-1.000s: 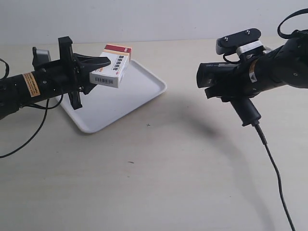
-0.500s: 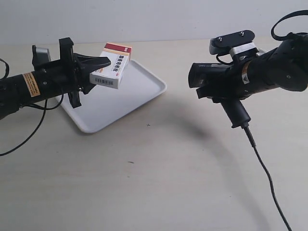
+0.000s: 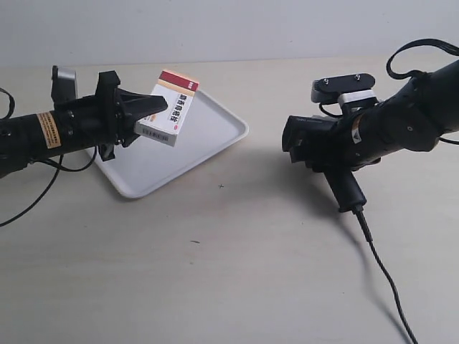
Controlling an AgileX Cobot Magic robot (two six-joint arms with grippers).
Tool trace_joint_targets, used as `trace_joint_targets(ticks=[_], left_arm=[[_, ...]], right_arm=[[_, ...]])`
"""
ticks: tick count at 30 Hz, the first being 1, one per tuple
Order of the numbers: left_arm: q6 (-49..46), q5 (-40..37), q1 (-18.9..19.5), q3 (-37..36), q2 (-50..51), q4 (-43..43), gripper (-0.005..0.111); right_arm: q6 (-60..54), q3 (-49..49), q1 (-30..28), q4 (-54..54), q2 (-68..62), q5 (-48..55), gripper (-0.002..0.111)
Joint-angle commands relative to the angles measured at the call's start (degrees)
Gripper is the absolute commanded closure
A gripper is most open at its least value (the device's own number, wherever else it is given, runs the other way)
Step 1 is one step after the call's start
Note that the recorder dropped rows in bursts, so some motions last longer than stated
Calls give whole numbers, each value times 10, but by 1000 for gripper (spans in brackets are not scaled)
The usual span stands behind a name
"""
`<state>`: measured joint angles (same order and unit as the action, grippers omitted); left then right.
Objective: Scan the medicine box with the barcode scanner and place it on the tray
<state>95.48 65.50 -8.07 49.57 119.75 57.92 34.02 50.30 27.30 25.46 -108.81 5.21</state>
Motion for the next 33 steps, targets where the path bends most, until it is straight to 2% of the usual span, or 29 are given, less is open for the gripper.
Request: trace_joint_targets(ticks=[1,3,5,8,11,19,22,28,33], left_arm=[[-48,1,-6,-1,0,-1,107],[-54,1,-7,-1,0,-8,107],[-54,1,-7,-1,0,-17,107],[-77,1,-7,-1,0,-20,107],[-81,-3,-7,-1,0,-24,107],[-83,-10,-41,-1,0,-166,107],[-87,-9,-41,-1,0,-186,107],[-112,-9,-41,-1,0,-197,107],[-144,-19,-41,-1,0,-182,107]], right_arm=[[0,-1,0,-9,0,-4,108],[0,-1,0,-15,0,-2,108],[0,-1,0,-15,0,7,102],[7,-1,0,-15,0,9,85],[7,-1,0,-15,0,12,73],[6,-1,0,-22,0,12,72],[6,-1,0,-25,0,13,71],[6,-1,0,-26,0,16,54],[5,-1,0,-26,0,16,50]])
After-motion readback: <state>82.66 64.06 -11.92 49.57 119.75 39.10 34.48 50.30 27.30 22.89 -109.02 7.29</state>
